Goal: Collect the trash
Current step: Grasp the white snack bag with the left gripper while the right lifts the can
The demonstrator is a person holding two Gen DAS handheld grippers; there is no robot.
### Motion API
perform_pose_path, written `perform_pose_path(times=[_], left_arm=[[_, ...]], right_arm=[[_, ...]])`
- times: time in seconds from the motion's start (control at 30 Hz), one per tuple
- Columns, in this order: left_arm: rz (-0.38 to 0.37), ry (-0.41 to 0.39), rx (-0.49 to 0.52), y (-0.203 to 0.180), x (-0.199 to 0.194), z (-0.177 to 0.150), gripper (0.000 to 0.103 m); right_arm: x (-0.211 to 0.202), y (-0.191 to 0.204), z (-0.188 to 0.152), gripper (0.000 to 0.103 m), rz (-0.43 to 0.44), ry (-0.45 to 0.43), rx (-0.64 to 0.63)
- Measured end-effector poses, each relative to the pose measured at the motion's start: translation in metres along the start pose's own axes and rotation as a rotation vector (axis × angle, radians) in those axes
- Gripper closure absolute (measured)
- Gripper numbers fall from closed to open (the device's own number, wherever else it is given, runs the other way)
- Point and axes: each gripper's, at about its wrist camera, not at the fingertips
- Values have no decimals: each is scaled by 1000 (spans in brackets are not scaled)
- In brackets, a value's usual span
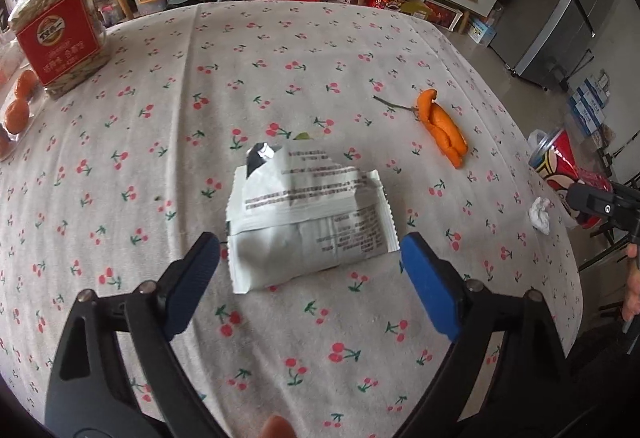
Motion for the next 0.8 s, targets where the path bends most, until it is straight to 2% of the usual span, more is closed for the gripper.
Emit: perform_pose_path(times=[0.23, 0.33, 0.47, 0.5, 0.57, 0.6, 0.8], left_arm=[[55, 3, 26, -8, 16, -1, 23], [67, -9, 19, -7, 14, -2, 33], [55, -30, -13, 0, 10, -3, 49], [53, -35, -23, 3, 8, -4, 57], [40, -43, -34, 3, 6, -3, 67], [30, -47, -41, 4, 5, -3, 77], [-1, -69, -40, -4, -6, 0, 83]], right_arm=[[-6, -21, -8, 37, -11, 6, 22], [-8, -25, -10, 37, -15, 6, 25], [-11, -29, -13, 37, -15, 4, 29], [-11, -30, -13, 37, -17, 3, 31], [-11, -31, -13, 37, -18, 2, 35], [-12, -31, -14, 37, -19, 0, 37], [-16, -37, -14, 37, -23, -14, 56]])
Point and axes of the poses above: each gripper's, at about its wrist camera, not at the fingertips, and x roughly the way its jaws point, y to its left, z to its top, and after that the axes turned 7 degrees about x, right-handed
